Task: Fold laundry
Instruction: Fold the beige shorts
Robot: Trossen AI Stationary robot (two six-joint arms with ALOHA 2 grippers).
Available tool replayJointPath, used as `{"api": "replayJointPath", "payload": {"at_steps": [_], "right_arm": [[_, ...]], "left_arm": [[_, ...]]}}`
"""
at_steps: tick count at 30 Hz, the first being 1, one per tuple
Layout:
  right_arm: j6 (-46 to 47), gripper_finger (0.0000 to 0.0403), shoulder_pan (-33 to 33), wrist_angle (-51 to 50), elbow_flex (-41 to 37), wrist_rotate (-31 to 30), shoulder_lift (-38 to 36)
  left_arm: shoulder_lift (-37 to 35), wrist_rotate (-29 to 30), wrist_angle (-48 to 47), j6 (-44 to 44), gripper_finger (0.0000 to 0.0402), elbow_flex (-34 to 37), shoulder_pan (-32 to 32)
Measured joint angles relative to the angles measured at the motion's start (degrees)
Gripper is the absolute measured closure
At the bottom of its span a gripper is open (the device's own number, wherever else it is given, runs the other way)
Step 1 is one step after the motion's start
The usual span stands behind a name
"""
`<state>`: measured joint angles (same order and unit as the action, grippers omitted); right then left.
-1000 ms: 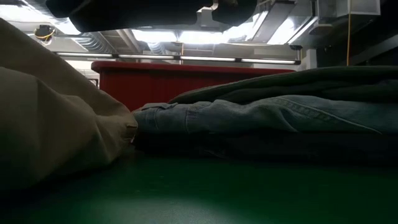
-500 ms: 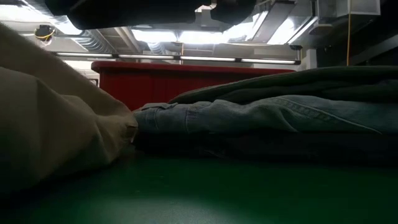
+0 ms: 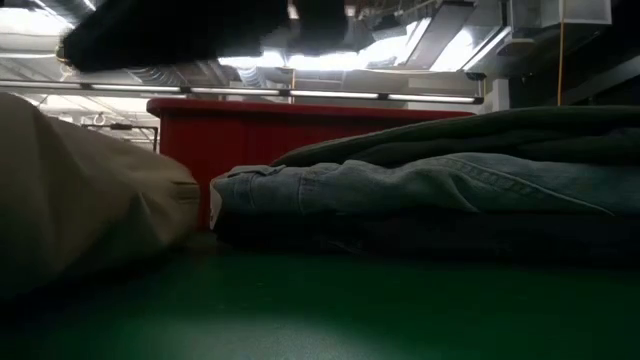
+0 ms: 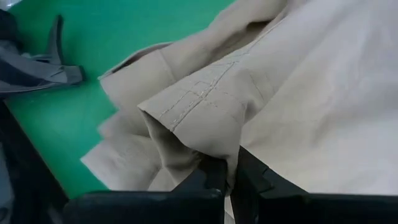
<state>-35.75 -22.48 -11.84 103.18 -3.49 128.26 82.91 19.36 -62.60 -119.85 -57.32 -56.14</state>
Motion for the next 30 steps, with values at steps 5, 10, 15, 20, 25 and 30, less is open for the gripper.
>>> {"api": "replayJointPath", "payload": {"at_steps": [5, 10, 15, 20, 25, 30], "right_arm": [[0.5, 0.0191, 0.0, 1.3, 0.0, 0.0, 3.4], [1.2, 0.0191, 0.1, 1.1, 0.0, 0.0, 6.2], [1.3, 0.0191, 0.4, -0.5, 0.0, -1.5, 7.7], [1.3, 0.0191, 0.9, -3.6, 0.0, -3.1, 7.7], [1.3, 0.0191, 0.9, -4.0, 0.0, -3.1, 7.5], [1.2, 0.0191, 0.8, -5.6, -0.1, -3.0, 5.5]], "left_arm": [[0.0, -0.9, -1.6, 0.0, 0.04, 0.0, 0.5], [0.0, -0.9, -2.7, 0.4, 0.04, 0.0, 1.3], [0.0, -2.2, -2.8, 4.4, 0.0396, 0.0, 1.8], [0.0, -7.1, -4.6, 4.7, 0.0364, 0.0, 1.9], [0.0, -10.4, -4.8, 4.8, 0.0327, 0.0, 2.0], [0.0, -17.5, -4.4, 4.8, 0.0323, 0.0, 2.0]]}}
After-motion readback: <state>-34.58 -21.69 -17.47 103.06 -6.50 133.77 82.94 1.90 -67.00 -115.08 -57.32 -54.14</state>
